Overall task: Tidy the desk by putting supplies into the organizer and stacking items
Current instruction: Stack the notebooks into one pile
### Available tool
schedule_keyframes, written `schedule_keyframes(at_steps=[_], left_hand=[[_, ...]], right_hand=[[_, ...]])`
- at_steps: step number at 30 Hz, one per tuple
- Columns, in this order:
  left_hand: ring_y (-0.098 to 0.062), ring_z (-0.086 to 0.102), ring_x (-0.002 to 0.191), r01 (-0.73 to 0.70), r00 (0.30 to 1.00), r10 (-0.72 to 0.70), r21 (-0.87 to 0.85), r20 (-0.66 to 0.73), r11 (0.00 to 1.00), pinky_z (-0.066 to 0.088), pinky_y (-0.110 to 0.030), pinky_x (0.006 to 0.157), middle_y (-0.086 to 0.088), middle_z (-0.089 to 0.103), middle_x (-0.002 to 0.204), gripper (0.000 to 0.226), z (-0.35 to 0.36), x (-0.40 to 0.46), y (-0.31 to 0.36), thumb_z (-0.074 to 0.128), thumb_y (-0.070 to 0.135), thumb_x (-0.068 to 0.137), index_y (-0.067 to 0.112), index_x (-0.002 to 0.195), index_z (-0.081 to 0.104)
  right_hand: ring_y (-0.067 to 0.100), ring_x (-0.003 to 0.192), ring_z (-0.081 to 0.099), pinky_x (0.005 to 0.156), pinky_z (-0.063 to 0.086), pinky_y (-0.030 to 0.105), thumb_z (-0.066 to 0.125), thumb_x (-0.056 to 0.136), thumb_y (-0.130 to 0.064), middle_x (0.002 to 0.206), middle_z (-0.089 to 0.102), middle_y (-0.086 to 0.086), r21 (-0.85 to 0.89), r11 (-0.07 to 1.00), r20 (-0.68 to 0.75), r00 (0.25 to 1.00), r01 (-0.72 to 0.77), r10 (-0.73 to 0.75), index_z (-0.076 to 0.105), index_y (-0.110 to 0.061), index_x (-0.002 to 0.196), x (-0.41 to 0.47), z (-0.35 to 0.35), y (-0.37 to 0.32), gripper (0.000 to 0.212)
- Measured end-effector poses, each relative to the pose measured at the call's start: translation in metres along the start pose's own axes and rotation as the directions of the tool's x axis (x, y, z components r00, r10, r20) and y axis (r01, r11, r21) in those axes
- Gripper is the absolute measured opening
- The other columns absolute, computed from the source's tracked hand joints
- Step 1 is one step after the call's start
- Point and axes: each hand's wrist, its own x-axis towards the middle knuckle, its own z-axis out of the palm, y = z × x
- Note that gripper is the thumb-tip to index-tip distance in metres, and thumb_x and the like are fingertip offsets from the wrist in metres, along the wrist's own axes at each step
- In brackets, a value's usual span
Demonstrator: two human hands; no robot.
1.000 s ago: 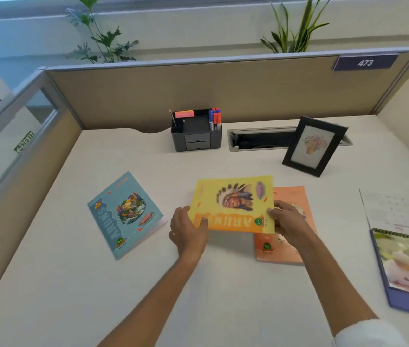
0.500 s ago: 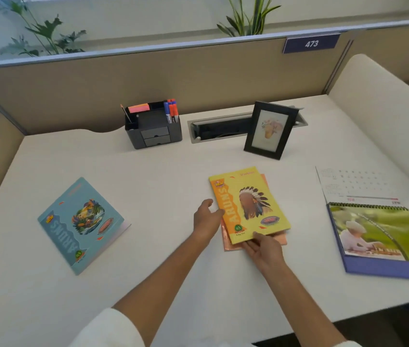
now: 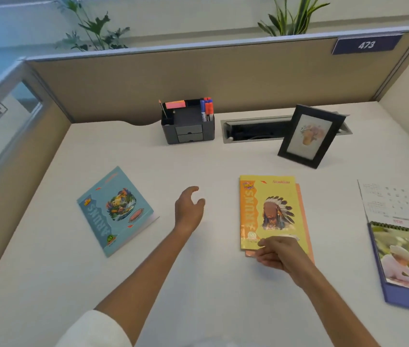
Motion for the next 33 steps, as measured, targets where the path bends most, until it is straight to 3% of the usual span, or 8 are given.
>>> schedule_keyframes(at_steps=[5,10,12,15,18,22,27,33], left_hand=[[-0.021,0.049,0.119,-0.038,0.939,0.063,0.08,-0.337,0.996,0.039,-0.026,0.093,-0.004,0.054,0.13,0.036,-0.067,0.022,-0.03,0.056,0.006,0.087,0.011,0.122,0.054],[-0.027,0.057,0.099,0.203,0.804,-0.163,0.007,-0.572,0.979,0.051,-0.041,0.082,-0.003,0.059,0.105,0.025,-0.122,0.044,-0.081,0.062,0.02,0.077,0.013,0.101,0.059],[-0.033,0.058,0.102,0.356,0.759,-0.283,0.01,-0.586,0.935,0.051,-0.047,0.084,-0.008,0.061,0.106,0.034,-0.136,0.048,-0.102,0.065,0.033,0.072,0.014,0.099,0.059],[-0.037,0.048,0.115,0.545,0.708,-0.435,0.039,-0.556,0.837,0.044,-0.049,0.093,-0.016,0.054,0.12,0.062,-0.146,0.047,-0.12,0.071,0.048,0.074,0.007,0.118,0.054],[-0.037,0.043,0.12,0.608,0.674,-0.521,-0.007,-0.523,0.794,0.042,-0.048,0.095,-0.017,0.048,0.123,0.074,-0.152,0.049,-0.127,0.072,0.055,0.072,0.005,0.121,0.049],[-0.037,0.04,0.119,0.615,0.673,-0.541,-0.025,-0.504,0.788,0.043,-0.047,0.094,-0.017,0.049,0.124,0.074,-0.157,0.056,-0.132,0.075,0.051,0.07,0.004,0.121,0.047],[-0.036,0.04,0.119,0.615,0.678,-0.529,-0.001,-0.511,0.789,0.044,-0.045,0.093,-0.015,0.05,0.127,0.074,-0.164,0.06,-0.134,0.08,0.04,0.068,0.005,0.123,0.045],[-0.039,0.042,0.118,0.635,0.646,-0.584,-0.079,-0.491,0.769,0.042,-0.044,0.089,-0.013,0.042,0.132,0.082,-0.169,0.063,-0.137,0.085,0.034,0.063,0.006,0.125,0.039]], right_hand=[[0.023,0.068,0.066,0.071,0.055,0.033,0.06,0.091,-0.015,0.085,0.072,0.017,-0.167,0.97,0.121,0.98,0.177,-0.158,0.068,-0.003,0.091,0.031,0.06,-0.03,0.015],[0.019,0.074,0.067,0.077,0.056,0.037,0.062,0.086,-0.021,0.084,0.073,0.008,-0.346,0.864,0.248,0.924,0.366,-0.292,0.071,-0.013,0.084,0.056,0.137,-0.057,0.012],[0.018,0.081,0.068,0.081,0.055,0.038,0.063,0.082,-0.027,0.085,0.073,0.0,-0.406,0.81,0.28,0.902,0.422,-0.33,0.071,-0.017,0.086,0.064,0.166,-0.064,0.013],[0.017,0.099,0.063,0.091,0.051,0.037,0.062,0.084,-0.032,0.105,0.07,-0.002,-0.531,0.702,0.32,0.88,0.474,-0.352,0.068,-0.016,0.107,0.075,0.206,-0.068,0.028],[0.021,0.114,0.057,0.098,0.045,0.036,0.06,0.087,-0.034,0.124,0.063,0.004,-0.62,0.617,0.354,0.874,0.485,-0.332,0.058,-0.013,0.126,0.085,0.239,-0.066,0.044],[0.025,0.122,0.052,0.097,0.041,0.033,0.059,0.089,-0.034,0.136,0.054,0.009,-0.677,0.568,0.376,0.883,0.469,-0.281,0.047,-0.011,0.136,0.096,0.265,-0.056,0.055],[0.027,0.117,0.056,0.094,0.044,0.034,0.058,0.089,-0.033,0.132,0.057,0.01,-0.71,0.523,0.37,0.881,0.472,-0.294,0.047,-0.01,0.135,0.107,0.282,-0.047,0.053],[0.026,0.1,0.059,0.078,0.045,0.03,0.064,0.077,-0.015,0.115,0.063,0.009,-0.722,0.498,0.348,0.874,0.48,-0.339,0.061,-0.01,0.114,0.111,0.292,-0.041,0.037]])
